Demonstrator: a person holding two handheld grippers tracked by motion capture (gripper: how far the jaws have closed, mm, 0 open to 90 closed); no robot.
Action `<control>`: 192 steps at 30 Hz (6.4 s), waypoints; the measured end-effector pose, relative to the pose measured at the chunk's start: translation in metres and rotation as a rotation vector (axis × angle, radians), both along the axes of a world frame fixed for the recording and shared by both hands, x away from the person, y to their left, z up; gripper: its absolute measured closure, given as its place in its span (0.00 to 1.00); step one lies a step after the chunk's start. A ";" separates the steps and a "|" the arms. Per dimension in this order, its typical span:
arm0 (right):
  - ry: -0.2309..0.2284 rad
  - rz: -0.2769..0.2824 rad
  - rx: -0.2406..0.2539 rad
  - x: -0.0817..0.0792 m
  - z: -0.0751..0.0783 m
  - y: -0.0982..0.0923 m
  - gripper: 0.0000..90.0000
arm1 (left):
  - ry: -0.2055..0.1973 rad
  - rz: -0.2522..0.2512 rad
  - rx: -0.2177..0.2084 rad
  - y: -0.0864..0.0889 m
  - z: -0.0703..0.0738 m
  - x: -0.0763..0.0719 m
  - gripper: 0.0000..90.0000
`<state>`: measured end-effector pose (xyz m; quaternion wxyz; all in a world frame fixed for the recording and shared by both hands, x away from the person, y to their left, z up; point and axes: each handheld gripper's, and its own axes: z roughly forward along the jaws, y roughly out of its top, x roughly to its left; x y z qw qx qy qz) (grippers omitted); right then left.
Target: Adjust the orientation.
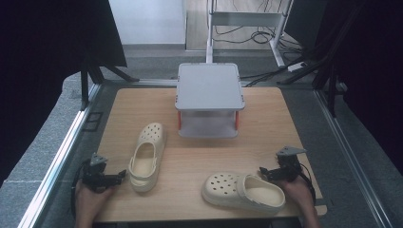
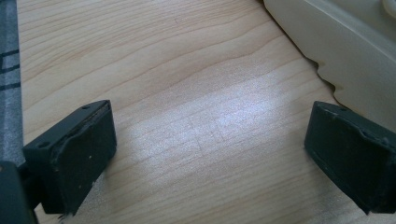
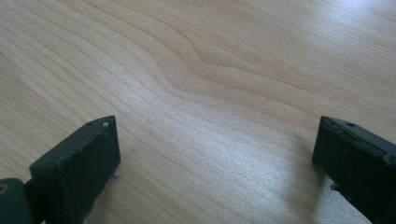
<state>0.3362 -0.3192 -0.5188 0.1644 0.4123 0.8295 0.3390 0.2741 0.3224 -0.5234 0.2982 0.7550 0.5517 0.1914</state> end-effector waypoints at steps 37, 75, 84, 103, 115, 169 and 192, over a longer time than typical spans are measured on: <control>-0.026 0.101 0.021 -0.016 0.077 0.026 0.08 | -0.002 0.006 0.001 0.000 0.000 -0.001 0.04; 0.072 0.322 -0.006 0.025 0.118 0.310 0.07 | -0.008 -0.001 -0.001 0.000 0.000 -0.001 0.05; 0.105 0.315 0.001 0.033 0.092 0.360 0.07 | -0.008 -0.007 0.001 0.000 0.000 -0.001 0.05; 0.165 0.312 -0.150 0.045 0.073 0.399 0.55 | -0.007 -0.013 0.003 -0.001 0.000 -0.001 0.05; 0.181 0.334 -0.215 0.056 0.079 0.366 0.88 | -0.006 -0.015 0.005 0.000 0.000 -0.001 0.05; 0.183 0.497 -0.100 -0.059 0.096 0.294 0.49 | -0.006 -0.026 -0.001 0.002 0.000 -0.004 0.05; 0.080 0.462 -0.110 -0.064 0.145 0.150 0.22 | -0.006 -0.026 0.000 0.002 0.000 -0.004 0.05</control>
